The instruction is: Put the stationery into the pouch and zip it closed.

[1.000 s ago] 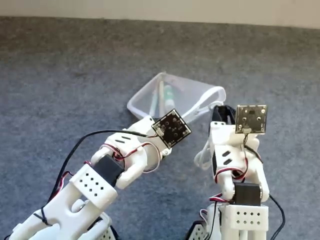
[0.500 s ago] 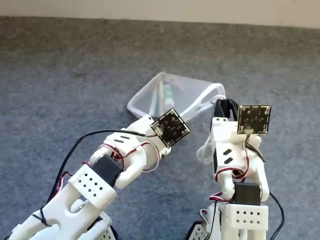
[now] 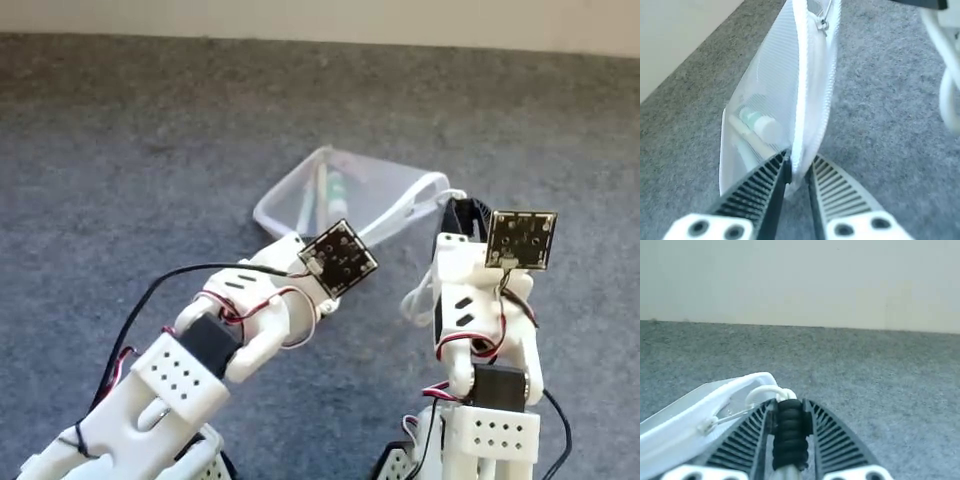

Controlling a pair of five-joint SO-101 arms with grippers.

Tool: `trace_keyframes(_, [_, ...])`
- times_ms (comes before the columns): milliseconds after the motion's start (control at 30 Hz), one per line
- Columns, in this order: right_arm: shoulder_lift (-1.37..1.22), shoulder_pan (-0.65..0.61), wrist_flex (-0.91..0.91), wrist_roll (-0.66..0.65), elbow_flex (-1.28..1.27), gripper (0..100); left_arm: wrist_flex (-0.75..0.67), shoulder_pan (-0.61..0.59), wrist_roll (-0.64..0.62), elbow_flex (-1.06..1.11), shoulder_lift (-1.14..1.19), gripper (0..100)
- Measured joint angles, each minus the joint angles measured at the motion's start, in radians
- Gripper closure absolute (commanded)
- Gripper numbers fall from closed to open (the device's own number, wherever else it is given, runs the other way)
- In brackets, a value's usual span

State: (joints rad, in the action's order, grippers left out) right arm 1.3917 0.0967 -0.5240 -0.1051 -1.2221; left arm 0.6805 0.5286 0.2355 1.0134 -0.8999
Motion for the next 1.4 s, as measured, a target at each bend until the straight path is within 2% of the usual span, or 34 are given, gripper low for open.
trace_keyframes(267, [0.0,0.009,0.029,0.0,0.0,99.4,0.109,0.0,0.0,0.002,-0.138,100])
trace_keyframes(533, [-0.16,0.049,0.049,0.0,0.003,99.4,0.123,-0.005,0.0,0.014,-0.153,100])
trace_keyframes(633, [-0.209,0.075,0.069,0.0,0.003,99.4,0.123,-0.029,0.044,0.014,-0.153,100])
trace_keyframes(800, [-0.218,0.078,0.074,0.0,0.003,99.4,0.126,-0.083,0.063,0.012,-0.157,100])
trace_keyframes(1400, [-0.219,0.077,0.074,0.0,0.003,99.4,0.152,-0.143,0.063,0.012,-0.166,100])
